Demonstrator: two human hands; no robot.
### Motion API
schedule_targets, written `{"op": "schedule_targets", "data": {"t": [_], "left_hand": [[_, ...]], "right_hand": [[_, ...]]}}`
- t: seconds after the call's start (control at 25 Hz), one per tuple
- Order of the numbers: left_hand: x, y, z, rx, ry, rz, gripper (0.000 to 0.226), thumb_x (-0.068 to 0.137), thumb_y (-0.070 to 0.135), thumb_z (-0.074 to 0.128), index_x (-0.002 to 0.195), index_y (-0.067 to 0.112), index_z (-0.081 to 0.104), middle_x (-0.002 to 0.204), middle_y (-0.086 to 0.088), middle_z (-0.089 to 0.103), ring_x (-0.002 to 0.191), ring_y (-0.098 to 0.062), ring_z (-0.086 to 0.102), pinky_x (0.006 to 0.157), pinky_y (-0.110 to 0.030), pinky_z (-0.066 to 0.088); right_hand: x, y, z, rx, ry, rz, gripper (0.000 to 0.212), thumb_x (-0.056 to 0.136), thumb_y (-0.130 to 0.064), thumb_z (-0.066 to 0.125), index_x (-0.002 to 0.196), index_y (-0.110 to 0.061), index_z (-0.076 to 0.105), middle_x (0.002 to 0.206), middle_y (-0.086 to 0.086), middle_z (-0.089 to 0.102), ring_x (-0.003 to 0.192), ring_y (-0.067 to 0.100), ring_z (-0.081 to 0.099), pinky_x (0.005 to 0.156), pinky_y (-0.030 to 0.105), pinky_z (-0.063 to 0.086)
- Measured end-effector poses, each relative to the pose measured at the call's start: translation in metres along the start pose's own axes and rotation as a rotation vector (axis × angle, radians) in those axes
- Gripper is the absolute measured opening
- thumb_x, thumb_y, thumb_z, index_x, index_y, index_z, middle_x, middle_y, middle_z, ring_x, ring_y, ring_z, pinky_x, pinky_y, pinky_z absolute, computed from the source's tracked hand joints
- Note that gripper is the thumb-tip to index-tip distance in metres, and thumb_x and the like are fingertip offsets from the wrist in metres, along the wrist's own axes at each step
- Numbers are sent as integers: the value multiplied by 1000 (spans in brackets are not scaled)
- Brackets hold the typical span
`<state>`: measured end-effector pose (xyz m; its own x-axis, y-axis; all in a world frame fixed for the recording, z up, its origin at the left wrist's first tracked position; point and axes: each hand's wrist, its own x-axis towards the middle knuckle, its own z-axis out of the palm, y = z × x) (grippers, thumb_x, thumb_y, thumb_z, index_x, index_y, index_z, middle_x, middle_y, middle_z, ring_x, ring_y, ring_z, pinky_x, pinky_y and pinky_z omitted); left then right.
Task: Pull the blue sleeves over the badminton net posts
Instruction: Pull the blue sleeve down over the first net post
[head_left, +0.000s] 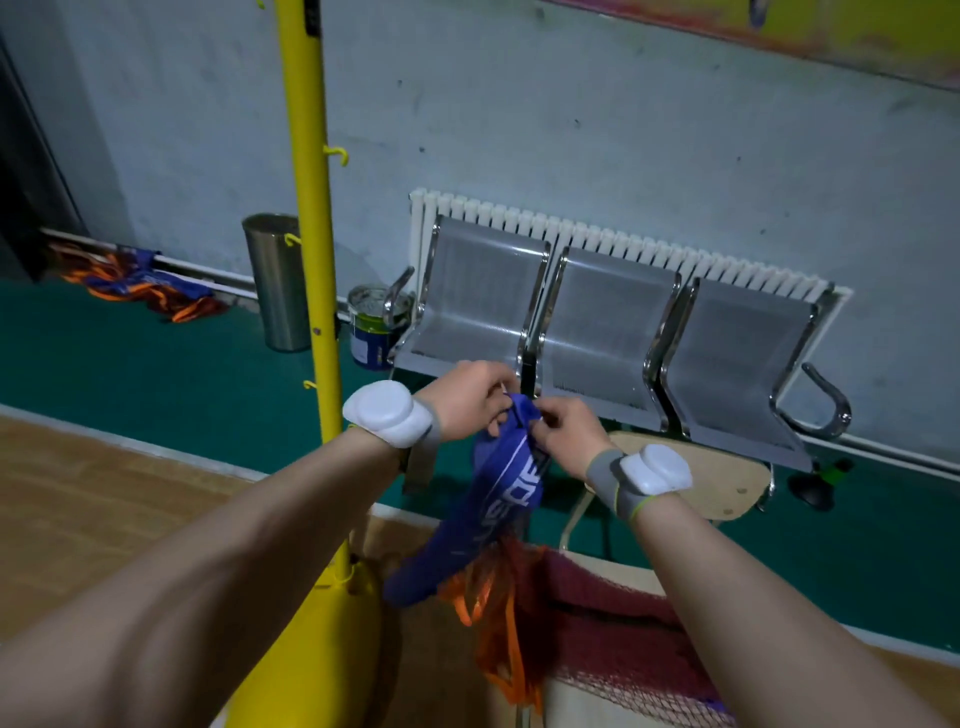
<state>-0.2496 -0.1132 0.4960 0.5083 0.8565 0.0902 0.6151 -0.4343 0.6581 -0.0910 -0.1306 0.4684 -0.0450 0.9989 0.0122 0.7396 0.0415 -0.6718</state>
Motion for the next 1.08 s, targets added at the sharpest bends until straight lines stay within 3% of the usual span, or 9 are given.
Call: {"op": "schedule_targets", "data": {"t": [0.12,0.2,0.28,0.36,0.52,0.68,0.8,0.92,1.08], "left_hand": [[-10,-8,-17,-17,91,-54,20,92,11,49,111,8,51,80,-9,67,75,-21,66,69,-21,45],[-16,-17,-19,19,59,-105,22,93,9,47,114,1,51,93,-19,68,87,-28,66,74,-26,46],[-24,-25,-21,28,21,-161,24,94,11,45,115,-1,50,102,-21,66,93,-31,65,78,-28,46],[-28,-32,-20,25,4,-206,25,95,13,43,115,-1,50,106,-20,65,94,-31,64,80,-28,47],[-29,-40,-13,-78,3,-280,27,98,11,34,115,-5,47,94,-16,57,77,-26,60,57,-23,46],[-21,-34,-5,-140,1,-317,31,98,10,32,125,-4,39,97,-14,51,79,-23,54,57,-21,44],[-11,-25,1,-302,31,-370,33,98,5,30,130,-3,30,98,-14,48,68,-17,51,43,-10,39],[3,-23,14,-474,87,-468,30,98,8,26,128,0,29,82,-11,53,61,-17,50,51,-25,36],[21,-14,30,-598,130,-544,12,100,12,22,108,11,30,70,-7,50,60,-17,53,54,-25,35]], "right_hand": [[4,-22,-9,340,112,68,26,91,3,40,98,-10,61,88,11,63,82,22,57,82,36,49],[4,-37,-15,541,174,105,28,94,4,35,99,-5,61,81,8,63,74,20,57,73,30,51],[-2,-57,-24,719,192,114,28,96,2,35,87,-8,60,74,4,60,65,15,55,58,21,49],[-8,-70,-32,841,183,104,29,96,0,36,81,-10,58,71,5,60,63,15,55,57,22,48],[-15,-85,-42,1002,196,68,30,95,3,34,76,-6,57,57,4,61,57,17,53,55,26,49],[-16,-93,-53,1102,210,55,33,96,3,32,74,-6,55,44,-2,58,40,8,53,44,18,49],[-15,-94,-60,1172,181,29,32,96,4,32,73,-5,54,43,-1,57,38,8,53,45,19,50],[-12,-90,-69,1198,137,15,34,95,6,30,71,-6,52,40,-3,54,36,7,50,43,18,48],[-1,-78,-78,1229,101,15,33,94,6,33,71,-7,52,43,-1,52,40,11,48,46,20,47]]}}
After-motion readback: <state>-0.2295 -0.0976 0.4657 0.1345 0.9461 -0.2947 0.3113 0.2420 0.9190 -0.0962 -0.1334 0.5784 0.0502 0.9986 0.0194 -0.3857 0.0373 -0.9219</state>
